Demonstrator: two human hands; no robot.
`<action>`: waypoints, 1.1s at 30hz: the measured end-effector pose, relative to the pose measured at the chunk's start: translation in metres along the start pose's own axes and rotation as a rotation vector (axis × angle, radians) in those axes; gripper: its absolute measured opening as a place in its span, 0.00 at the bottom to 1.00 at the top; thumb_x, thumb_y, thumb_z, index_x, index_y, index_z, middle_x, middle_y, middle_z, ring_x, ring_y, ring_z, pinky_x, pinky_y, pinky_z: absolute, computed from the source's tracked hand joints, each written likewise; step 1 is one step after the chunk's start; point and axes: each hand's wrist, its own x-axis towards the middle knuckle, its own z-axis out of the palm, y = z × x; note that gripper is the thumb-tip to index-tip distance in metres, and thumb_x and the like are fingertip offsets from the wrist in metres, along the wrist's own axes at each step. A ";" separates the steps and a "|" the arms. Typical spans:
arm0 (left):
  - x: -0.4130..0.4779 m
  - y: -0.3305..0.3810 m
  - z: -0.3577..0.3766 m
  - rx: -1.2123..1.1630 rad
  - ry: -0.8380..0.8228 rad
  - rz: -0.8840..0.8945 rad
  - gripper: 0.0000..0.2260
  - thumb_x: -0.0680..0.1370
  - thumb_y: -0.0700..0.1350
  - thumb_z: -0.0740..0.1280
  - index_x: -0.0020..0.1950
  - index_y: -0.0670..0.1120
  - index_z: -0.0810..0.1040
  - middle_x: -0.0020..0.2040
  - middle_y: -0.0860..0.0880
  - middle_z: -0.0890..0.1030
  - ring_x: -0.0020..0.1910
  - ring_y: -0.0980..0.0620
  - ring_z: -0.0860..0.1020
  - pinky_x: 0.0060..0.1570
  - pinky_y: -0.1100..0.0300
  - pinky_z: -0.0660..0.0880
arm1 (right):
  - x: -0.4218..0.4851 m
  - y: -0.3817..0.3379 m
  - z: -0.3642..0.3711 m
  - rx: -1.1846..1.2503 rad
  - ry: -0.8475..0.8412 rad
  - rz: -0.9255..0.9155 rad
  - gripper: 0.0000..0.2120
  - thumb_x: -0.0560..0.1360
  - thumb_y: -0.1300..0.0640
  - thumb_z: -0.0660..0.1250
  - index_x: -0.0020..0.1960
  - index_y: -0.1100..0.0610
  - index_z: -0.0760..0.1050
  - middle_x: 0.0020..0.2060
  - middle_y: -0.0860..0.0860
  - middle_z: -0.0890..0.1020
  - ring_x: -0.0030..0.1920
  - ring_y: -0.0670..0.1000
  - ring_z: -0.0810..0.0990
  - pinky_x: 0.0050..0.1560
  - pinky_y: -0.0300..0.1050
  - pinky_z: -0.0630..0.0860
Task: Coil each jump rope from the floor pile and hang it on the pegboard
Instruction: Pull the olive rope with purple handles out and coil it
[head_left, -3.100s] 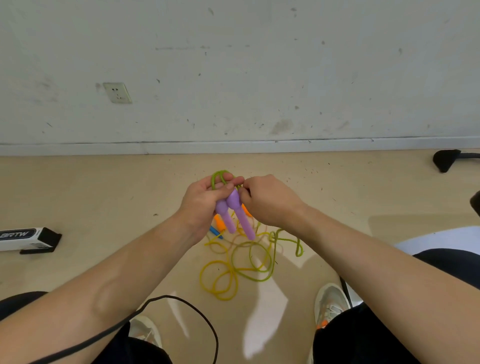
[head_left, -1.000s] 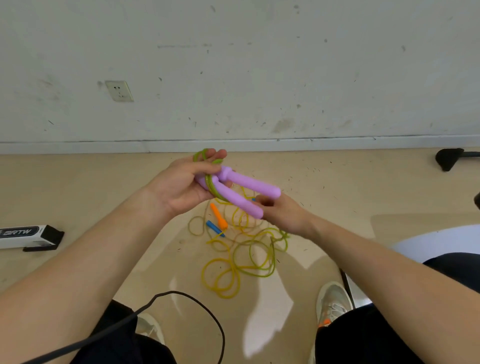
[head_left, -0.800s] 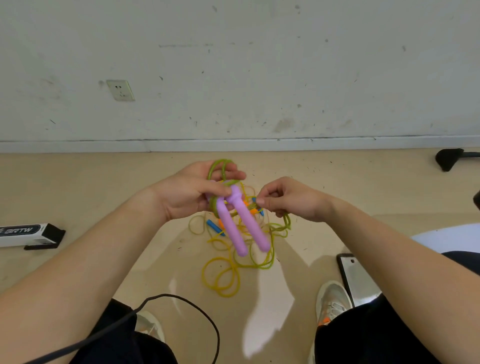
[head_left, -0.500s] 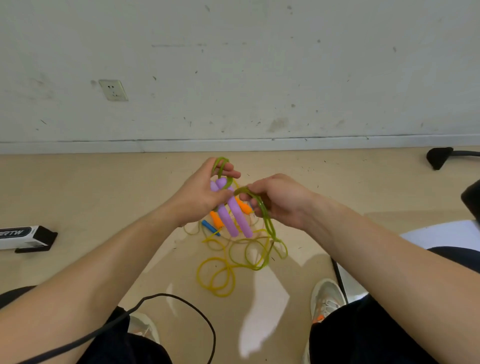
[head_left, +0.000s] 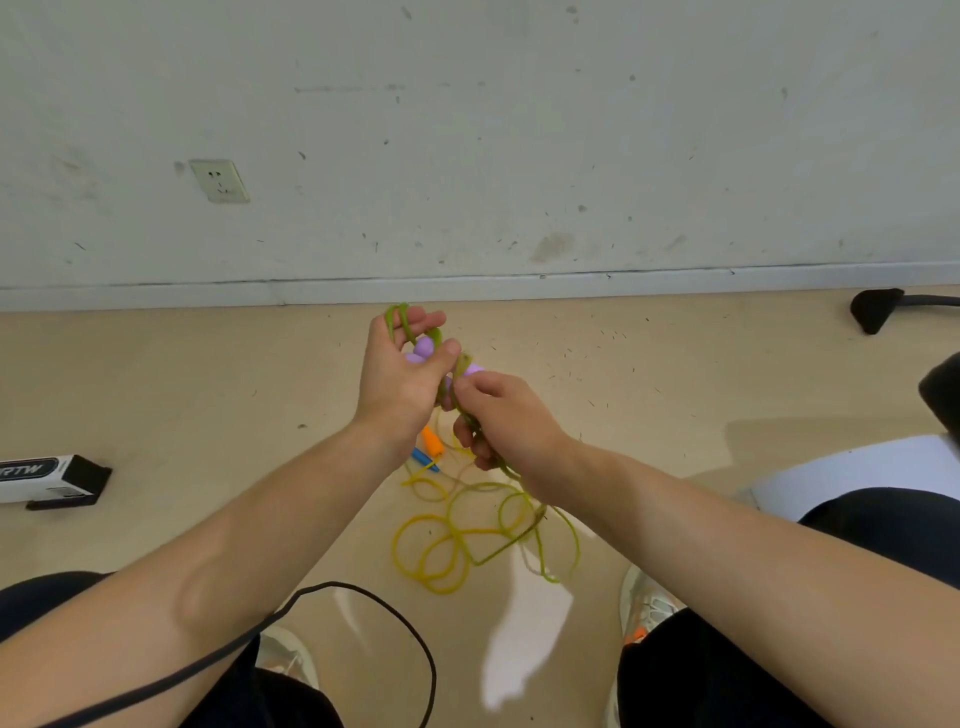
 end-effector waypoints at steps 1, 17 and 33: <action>-0.001 0.000 0.000 -0.007 0.001 -0.024 0.18 0.76 0.34 0.71 0.62 0.44 0.69 0.62 0.51 0.78 0.36 0.59 0.81 0.30 0.55 0.77 | 0.001 0.001 0.000 -0.072 0.019 -0.034 0.13 0.82 0.52 0.59 0.45 0.60 0.75 0.26 0.52 0.74 0.23 0.47 0.66 0.26 0.37 0.64; 0.023 0.014 -0.017 -0.203 0.128 -0.227 0.21 0.71 0.30 0.73 0.55 0.47 0.70 0.62 0.50 0.80 0.50 0.47 0.81 0.53 0.35 0.79 | -0.014 0.031 0.019 -0.317 0.041 -0.165 0.19 0.84 0.49 0.54 0.38 0.53 0.74 0.26 0.44 0.73 0.25 0.44 0.71 0.35 0.43 0.72; 0.013 0.036 -0.043 -0.111 -0.402 -0.390 0.18 0.76 0.30 0.67 0.63 0.44 0.73 0.56 0.54 0.83 0.45 0.56 0.84 0.33 0.55 0.81 | 0.029 -0.006 -0.074 -0.669 -0.393 -0.229 0.08 0.64 0.48 0.65 0.35 0.52 0.78 0.30 0.51 0.64 0.31 0.49 0.60 0.30 0.40 0.58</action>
